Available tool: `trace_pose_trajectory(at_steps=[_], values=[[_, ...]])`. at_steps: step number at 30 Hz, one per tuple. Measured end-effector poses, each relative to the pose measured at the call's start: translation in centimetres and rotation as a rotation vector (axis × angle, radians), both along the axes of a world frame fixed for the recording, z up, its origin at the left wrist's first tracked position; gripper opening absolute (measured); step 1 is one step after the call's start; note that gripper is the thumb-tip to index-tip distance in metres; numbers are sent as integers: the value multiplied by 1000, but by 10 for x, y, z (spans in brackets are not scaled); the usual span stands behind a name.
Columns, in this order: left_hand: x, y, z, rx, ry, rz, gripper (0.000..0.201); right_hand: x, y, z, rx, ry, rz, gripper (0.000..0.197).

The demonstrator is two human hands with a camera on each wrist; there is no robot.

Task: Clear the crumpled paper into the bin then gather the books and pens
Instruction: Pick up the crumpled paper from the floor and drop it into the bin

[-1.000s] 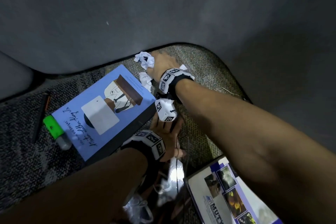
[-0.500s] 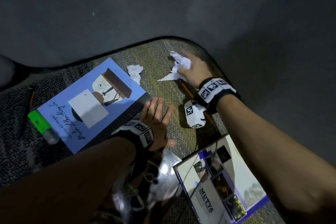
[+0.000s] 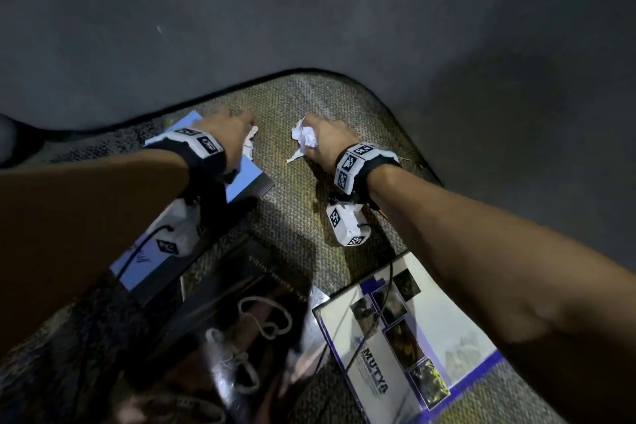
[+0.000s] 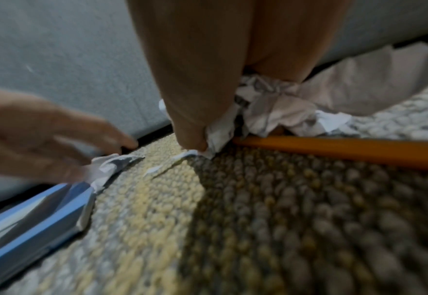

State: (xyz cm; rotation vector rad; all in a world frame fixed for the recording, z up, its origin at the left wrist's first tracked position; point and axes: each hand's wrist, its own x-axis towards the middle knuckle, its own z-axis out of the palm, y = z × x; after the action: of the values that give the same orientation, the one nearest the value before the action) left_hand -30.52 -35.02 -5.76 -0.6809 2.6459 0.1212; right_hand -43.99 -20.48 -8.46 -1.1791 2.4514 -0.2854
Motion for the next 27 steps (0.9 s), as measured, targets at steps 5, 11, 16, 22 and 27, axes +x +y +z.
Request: trace_pose_trajectory(at_steps=[5, 11, 16, 22, 27], values=[[-3, 12, -1, -71, 92, -109, 45, -1, 1, -7, -30, 20, 16, 40], [4, 66, 12, 225, 395, 86, 22, 5, 3, -4, -21, 7, -23, 37], [29, 97, 27, 551, 431, 412, 23, 13, -14, 17, 53, -112, -197, 38], [50, 111, 44, 1697, 719, 1087, 72, 101, 34, 60, -769, -480, -407, 18], [63, 129, 43, 1641, 755, 1046, 50, 160, 76, 63, -721, -498, -262, 17]])
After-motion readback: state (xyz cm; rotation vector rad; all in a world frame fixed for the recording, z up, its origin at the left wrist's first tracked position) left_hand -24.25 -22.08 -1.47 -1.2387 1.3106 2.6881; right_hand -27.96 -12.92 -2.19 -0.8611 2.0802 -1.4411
